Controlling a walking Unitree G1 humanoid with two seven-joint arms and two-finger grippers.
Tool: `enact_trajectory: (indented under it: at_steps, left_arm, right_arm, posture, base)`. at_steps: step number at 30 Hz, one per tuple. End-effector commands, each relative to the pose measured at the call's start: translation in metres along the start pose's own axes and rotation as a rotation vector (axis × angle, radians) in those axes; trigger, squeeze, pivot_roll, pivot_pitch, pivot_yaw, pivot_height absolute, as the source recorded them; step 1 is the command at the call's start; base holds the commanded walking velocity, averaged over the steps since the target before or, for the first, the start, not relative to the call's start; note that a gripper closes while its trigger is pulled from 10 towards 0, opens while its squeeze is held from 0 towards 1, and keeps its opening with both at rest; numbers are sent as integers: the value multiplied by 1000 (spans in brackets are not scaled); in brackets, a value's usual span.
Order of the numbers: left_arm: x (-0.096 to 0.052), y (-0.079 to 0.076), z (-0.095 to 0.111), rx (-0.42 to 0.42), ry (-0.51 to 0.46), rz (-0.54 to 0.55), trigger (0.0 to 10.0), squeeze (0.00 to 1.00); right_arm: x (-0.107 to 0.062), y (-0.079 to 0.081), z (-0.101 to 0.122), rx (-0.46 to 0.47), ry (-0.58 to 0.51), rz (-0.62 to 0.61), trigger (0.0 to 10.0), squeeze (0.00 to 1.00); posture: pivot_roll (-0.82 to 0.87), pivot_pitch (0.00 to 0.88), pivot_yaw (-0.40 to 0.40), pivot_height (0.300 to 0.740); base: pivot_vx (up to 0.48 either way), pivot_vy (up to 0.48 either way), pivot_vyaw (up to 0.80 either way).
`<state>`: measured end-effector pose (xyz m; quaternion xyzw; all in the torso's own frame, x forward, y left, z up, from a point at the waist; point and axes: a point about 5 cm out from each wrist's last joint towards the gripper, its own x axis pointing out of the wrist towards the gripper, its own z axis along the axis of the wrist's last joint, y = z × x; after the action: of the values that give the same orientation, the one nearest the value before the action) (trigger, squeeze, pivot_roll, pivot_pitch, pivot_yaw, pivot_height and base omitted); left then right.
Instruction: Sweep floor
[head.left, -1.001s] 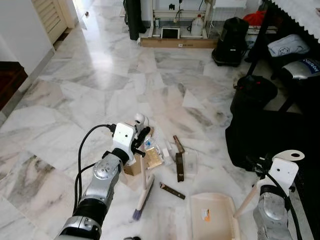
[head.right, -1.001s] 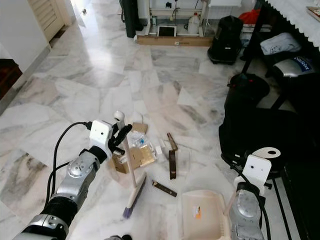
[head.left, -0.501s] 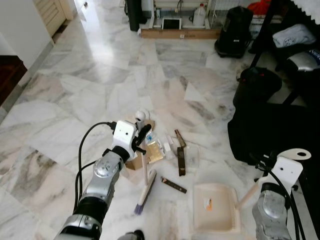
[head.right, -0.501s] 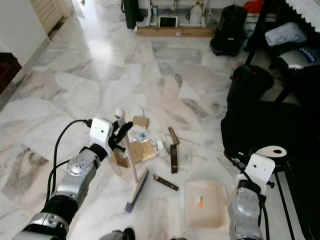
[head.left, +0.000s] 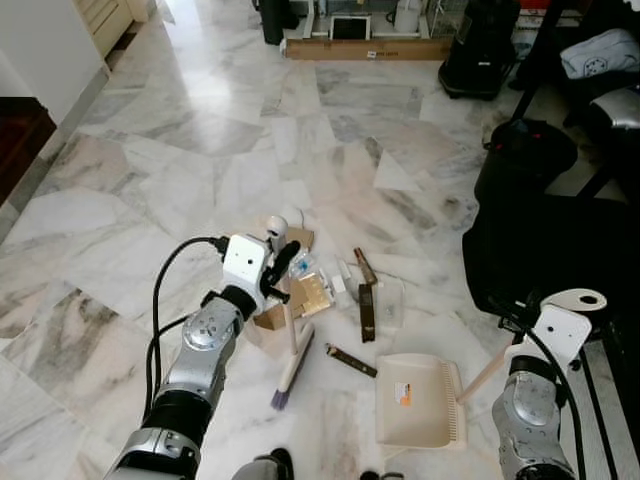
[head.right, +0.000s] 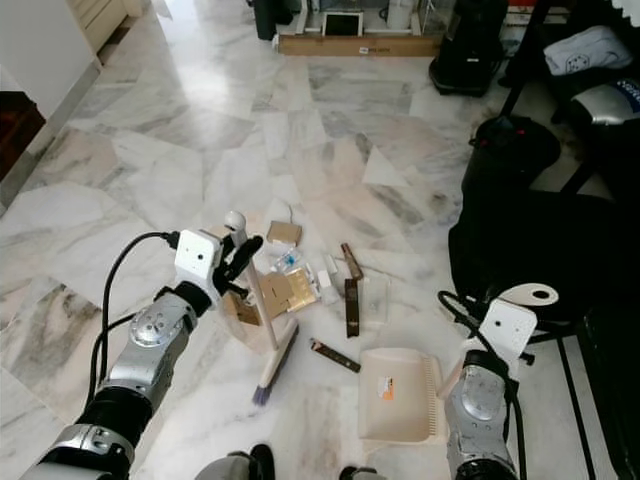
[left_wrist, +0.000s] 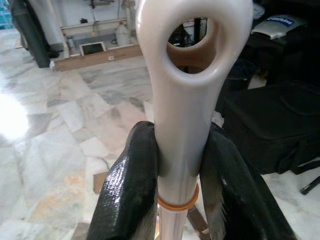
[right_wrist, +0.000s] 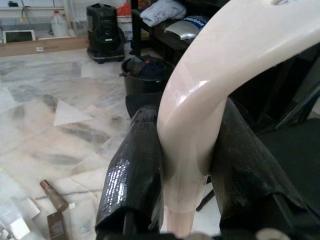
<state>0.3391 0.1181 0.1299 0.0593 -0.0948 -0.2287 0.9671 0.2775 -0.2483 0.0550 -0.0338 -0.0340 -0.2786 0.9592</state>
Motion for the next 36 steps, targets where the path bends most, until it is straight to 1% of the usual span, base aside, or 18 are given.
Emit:
enact_trajectory:
  at_steps: [1, 6, 12, 15, 20, 21, 25, 26, 27, 29, 32, 36]
  left_arm:
    - [-3, 0, 0, -9, 1, -7, 10000, 0]
    - [-3, 0, 2, -8, -6, -7, 10000, 0]
    - [-2, -1, 0, -16, 13, -24, 10000, 0]
    - [-1, -5, -1, -64, 35, -68, 10000, 0]
    - [0, -9, -3, -126, 59, -112, 10000, 0]
    - [0, -10, -4, -150, 69, -133, 10000, 0]
    - [0, -13, -5, -183, 92, -187, 10000, 0]
    - [0, -13, -4, -212, 97, -209, 10000, 0]
    - [0, -14, -4, -220, 98, -213, 10000, 0]
    - [1, -14, -1, -258, 91, -237, 10000, 0]
    - [3, -14, 5, -293, 70, -257, 10000, 0]
    - [7, -11, 13, -364, 26, -246, 10000, 0]
  right_arm:
    - [-3, -1, -3, -3, 0, -8, 10000, 0]
    - [-2, -7, -3, -12, -9, -28, 10000, 0]
    - [0, -2, -3, -13, -2, -15, 10000, 0]
    - [0, 0, -2, -8, -4, -7, 10000, 0]
    - [1, 0, -3, -7, 1, -7, 10000, 0]
    - [1, -1, -3, -8, 3, -6, 10000, 0]
    - [2, -2, -5, -11, 16, 0, 10000, 0]
    - [3, -2, -5, -12, 19, 3, 10000, 0]
    - [3, -2, -5, -12, 19, 3, 10000, 0]
    - [4, -1, -4, -12, 18, 4, 10000, 0]
    - [6, 0, -3, -9, 18, 4, 10000, 0]
    - [9, 2, -2, 1, 21, 4, 10000, 0]
  posture:
    - [128, 242, 39, 740]
    - [133, 250, 44, 740]
    - [132, 258, 45, 740]
    - [131, 256, 43, 740]
    - [130, 250, 42, 740]
    - [129, 247, 40, 740]
    - [127, 242, 36, 740]
    - [126, 234, 34, 740]
    - [126, 234, 34, 740]
    - [126, 218, 31, 740]
    - [128, 203, 29, 740]
    - [124, 175, 26, 740]
  base:
    - [0, 0, 0]
    - [0, 0, 0]
    - [0, 0, 0]
    - [0, 0, 0]
    - [0, 0, 0]
    - [0, 0, 0]
    - [0, 0, 0]
    - [0, 0, 0]
    - [0, 0, 0]
    - [0, 0, 0]
    - [0, 0, 0]
    - [0, 0, 0]
